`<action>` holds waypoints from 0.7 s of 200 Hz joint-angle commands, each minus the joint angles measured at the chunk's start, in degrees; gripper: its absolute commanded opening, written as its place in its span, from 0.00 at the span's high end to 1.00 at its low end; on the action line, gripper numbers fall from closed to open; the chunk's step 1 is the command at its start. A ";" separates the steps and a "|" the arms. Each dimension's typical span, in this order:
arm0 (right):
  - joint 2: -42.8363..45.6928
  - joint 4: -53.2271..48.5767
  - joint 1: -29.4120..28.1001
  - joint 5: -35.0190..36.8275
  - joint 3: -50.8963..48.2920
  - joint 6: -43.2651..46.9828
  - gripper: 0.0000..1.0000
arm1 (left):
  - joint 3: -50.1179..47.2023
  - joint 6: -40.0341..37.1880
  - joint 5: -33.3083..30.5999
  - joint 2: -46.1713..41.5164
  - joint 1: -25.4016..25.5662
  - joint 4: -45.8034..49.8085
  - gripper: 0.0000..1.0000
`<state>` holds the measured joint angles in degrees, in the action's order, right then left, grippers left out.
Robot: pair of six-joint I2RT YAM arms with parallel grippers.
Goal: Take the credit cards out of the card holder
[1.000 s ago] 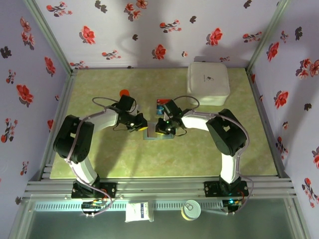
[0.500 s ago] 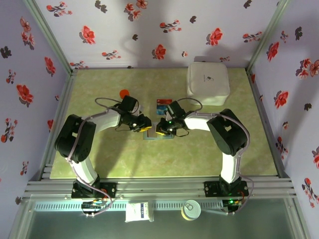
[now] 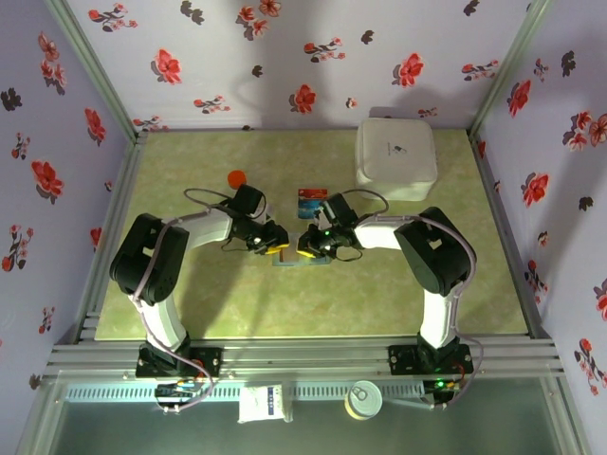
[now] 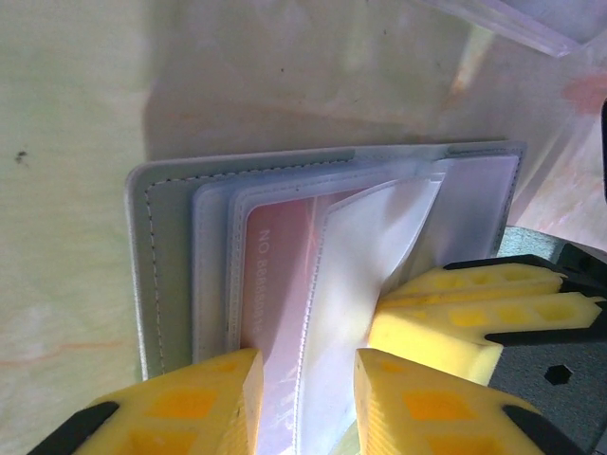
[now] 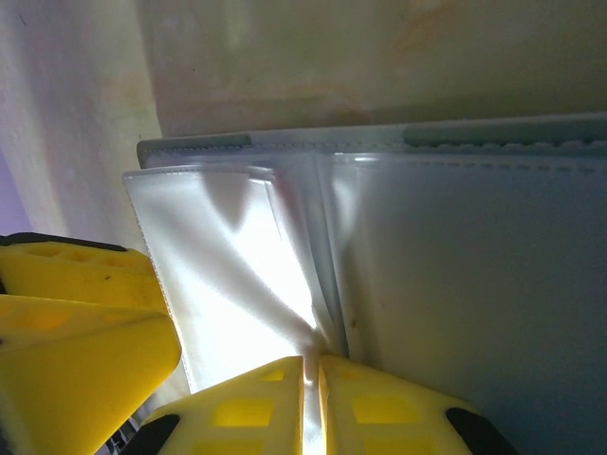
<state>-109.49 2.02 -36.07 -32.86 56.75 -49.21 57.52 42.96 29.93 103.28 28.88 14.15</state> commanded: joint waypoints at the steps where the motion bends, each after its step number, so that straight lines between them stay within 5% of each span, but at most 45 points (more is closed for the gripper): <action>1: -1.19 -0.59 0.33 1.57 -1.74 -1.11 0.86 | 1.14 -0.07 -0.98 1.12 0.54 1.19 0.70; 62: -0.46 -0.54 0.35 1.38 -1.82 -1.43 0.85 | 4.65 0.18 0.53 2.27 2.00 1.39 0.82; 140: 7.80 -0.81 1.30 6.53 -4.17 -0.47 0.79 | 7.94 -0.57 1.54 1.81 2.96 3.72 0.82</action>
<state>-106.10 2.70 -35.86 -30.61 54.37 -49.98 63.64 42.98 30.24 104.57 31.03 15.66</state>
